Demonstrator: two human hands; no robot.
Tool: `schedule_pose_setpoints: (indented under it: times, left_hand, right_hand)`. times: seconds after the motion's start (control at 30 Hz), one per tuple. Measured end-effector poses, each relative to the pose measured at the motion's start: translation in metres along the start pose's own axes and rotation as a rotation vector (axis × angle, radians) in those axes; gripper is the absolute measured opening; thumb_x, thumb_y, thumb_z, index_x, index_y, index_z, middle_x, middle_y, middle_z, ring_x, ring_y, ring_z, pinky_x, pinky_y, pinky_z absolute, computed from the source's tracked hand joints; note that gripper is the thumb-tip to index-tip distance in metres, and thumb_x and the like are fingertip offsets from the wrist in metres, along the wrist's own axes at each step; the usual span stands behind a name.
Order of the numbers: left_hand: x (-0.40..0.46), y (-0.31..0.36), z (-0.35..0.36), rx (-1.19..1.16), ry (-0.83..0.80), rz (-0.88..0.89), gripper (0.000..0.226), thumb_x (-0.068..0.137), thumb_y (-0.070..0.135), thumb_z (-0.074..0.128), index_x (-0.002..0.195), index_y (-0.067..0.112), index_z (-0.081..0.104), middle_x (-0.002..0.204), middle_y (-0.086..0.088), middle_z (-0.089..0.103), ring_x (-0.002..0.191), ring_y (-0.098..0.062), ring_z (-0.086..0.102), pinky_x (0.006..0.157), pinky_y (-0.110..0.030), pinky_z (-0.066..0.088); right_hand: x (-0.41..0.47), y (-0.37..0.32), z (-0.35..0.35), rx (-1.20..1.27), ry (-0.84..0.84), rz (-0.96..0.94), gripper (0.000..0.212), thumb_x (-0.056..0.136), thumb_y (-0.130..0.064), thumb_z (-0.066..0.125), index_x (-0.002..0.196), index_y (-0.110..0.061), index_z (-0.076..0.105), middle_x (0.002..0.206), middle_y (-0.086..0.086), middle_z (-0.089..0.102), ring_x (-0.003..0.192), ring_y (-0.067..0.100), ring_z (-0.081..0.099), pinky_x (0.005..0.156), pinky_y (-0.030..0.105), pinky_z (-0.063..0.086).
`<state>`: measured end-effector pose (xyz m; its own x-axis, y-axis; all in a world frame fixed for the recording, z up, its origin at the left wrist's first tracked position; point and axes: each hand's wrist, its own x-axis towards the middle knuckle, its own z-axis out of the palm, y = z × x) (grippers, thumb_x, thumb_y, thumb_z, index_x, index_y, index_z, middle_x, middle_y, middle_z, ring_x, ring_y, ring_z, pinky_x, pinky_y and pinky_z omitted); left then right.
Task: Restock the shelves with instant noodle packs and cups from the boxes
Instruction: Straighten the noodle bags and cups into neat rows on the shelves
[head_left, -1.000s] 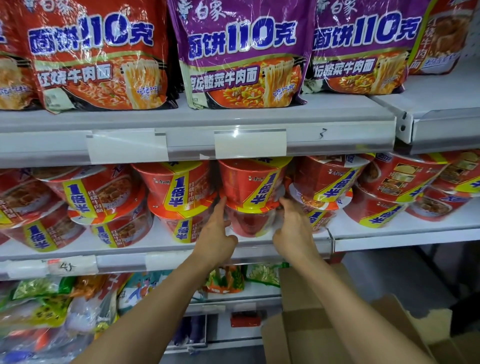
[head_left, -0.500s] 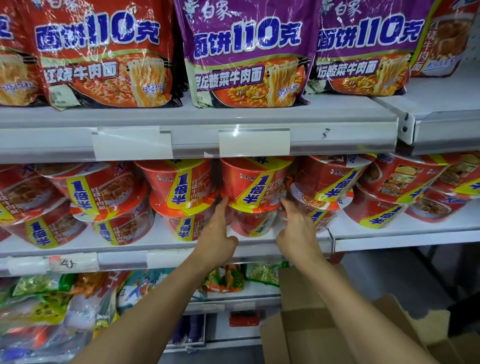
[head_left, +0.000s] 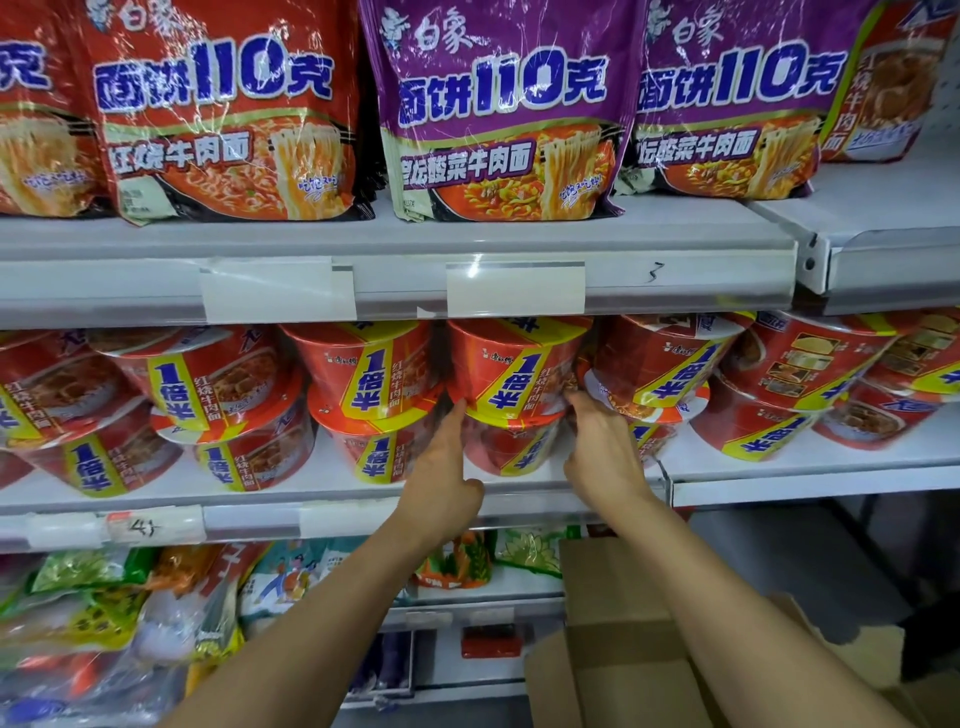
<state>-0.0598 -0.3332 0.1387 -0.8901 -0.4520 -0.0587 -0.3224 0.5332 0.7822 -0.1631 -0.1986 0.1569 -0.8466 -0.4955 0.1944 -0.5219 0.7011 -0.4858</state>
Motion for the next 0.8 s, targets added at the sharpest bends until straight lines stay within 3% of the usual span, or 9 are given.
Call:
schedule_pose_setpoints:
  times: [0.33, 0.53, 0.67, 0.8]
  left_hand:
    - [0.004, 0.002, -0.005, -0.015, -0.006, -0.009, 0.095, 0.079, -0.008, 0.060, 0.151, 0.025, 0.008, 0.151, 0.000, 0.036, 0.136, -0.020, 0.039, 0.106, -0.034, 0.038]
    - [0.002, 0.007, -0.006, -0.001, -0.022, 0.005, 0.094, 0.081, -0.001, 0.065, 0.151, 0.026, 0.008, 0.151, -0.001, 0.035, 0.137, -0.023, 0.037, 0.106, -0.033, 0.035]
    - [0.002, 0.008, -0.005, 0.006, -0.013, -0.006, 0.095, 0.082, 0.000, 0.065, 0.151, 0.027, 0.006, 0.152, 0.000, 0.035, 0.136, -0.024, 0.039, 0.105, -0.034, 0.038]
    - [0.000, 0.009, -0.007, 0.011, -0.021, -0.003, 0.093, 0.083, 0.000, 0.064, 0.151, 0.027, 0.007, 0.151, -0.002, 0.037, 0.135, -0.025, 0.040, 0.103, -0.036, 0.040]
  right_hand:
    - [-0.007, -0.004, -0.003, -0.019, 0.020, 0.004, 0.043, 0.083, 0.010, 0.052, 0.122, -0.007, 0.056, 0.114, 0.015, 0.064, 0.103, 0.033, 0.060, 0.080, 0.036, 0.049]
    - [-0.013, 0.009, -0.005, 0.015, 0.038, 0.185, 0.066, 0.086, 0.004, 0.049, 0.145, -0.016, 0.029, 0.108, 0.019, 0.062, 0.096, 0.041, 0.058, 0.065, 0.034, 0.037]
    - [-0.013, 0.013, -0.008, -0.033, 0.027, 0.225, 0.058, 0.085, 0.006, 0.051, 0.139, -0.008, 0.035, 0.108, 0.025, 0.061, 0.097, 0.043, 0.058, 0.071, 0.038, 0.044]
    - [-0.014, 0.016, -0.011, -0.056, 0.022, 0.244, 0.052, 0.085, 0.006, 0.052, 0.134, -0.006, 0.038, 0.111, 0.024, 0.059, 0.099, 0.043, 0.057, 0.069, 0.034, 0.038]
